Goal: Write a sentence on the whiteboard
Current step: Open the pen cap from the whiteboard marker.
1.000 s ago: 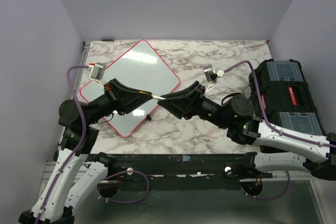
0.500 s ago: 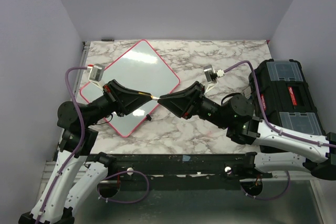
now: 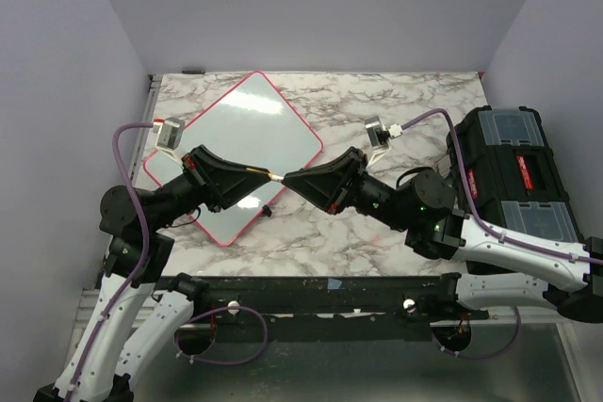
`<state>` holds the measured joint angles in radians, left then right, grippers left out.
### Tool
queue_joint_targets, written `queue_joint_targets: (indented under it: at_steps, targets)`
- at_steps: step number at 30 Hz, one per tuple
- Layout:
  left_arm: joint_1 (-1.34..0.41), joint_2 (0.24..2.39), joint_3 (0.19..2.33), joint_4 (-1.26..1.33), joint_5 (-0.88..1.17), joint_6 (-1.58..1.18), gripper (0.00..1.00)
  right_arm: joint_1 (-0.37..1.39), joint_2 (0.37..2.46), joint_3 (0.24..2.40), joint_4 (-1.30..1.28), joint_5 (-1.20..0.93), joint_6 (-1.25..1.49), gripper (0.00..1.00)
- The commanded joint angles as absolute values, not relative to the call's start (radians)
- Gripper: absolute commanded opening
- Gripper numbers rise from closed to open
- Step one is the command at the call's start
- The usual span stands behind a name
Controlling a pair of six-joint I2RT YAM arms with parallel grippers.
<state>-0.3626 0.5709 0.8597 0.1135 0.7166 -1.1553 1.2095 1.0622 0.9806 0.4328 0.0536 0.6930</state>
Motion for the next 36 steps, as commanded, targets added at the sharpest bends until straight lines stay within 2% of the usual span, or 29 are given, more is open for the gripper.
queue_joint_targets:
  at_steps: [1,31,36]
  targets:
    - [-0.364,0.574,0.843,0.002,0.704,-1.076,0.0,1.215,1.058,0.995,0.528,0.053,0.701,0.01]
    - [-0.364,0.653,0.948,-0.113,0.704,-1.001,0.0,1.215,1.031,0.99,0.433,-0.053,0.677,0.01]
    - [-0.364,0.665,0.944,-0.102,0.705,-1.008,0.0,1.216,1.034,0.998,0.421,-0.06,0.672,0.1]
